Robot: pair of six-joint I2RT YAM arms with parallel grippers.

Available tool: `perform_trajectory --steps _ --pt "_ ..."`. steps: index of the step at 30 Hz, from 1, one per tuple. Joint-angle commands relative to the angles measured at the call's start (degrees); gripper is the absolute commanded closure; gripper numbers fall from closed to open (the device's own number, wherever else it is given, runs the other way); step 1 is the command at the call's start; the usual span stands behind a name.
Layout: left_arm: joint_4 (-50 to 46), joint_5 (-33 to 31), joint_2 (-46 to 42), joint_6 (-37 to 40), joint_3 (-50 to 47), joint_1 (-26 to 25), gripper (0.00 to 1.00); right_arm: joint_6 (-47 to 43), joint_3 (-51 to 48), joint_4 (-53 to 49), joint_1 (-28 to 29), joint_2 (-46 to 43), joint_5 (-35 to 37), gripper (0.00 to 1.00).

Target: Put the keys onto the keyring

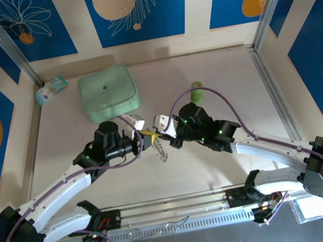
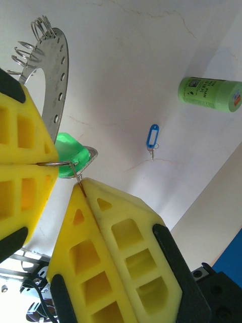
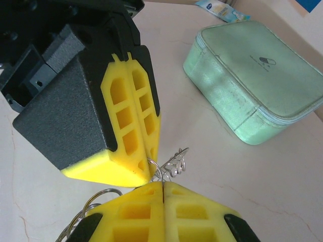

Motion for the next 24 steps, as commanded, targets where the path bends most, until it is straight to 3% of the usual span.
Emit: perform_trajectory --steps 1,24 --pt "2.8 1.3 0.1 -0.4 1.8 -0.7 1.0 -0.4 0.6 0.1 0.1 0.4 -2.3 1.0" --pt "3.1 2.1 -0.3 0.0 1.7 -0.7 1.0 -0.1 2.0 -3.4 0.1 1.7 -5.8 1.0"
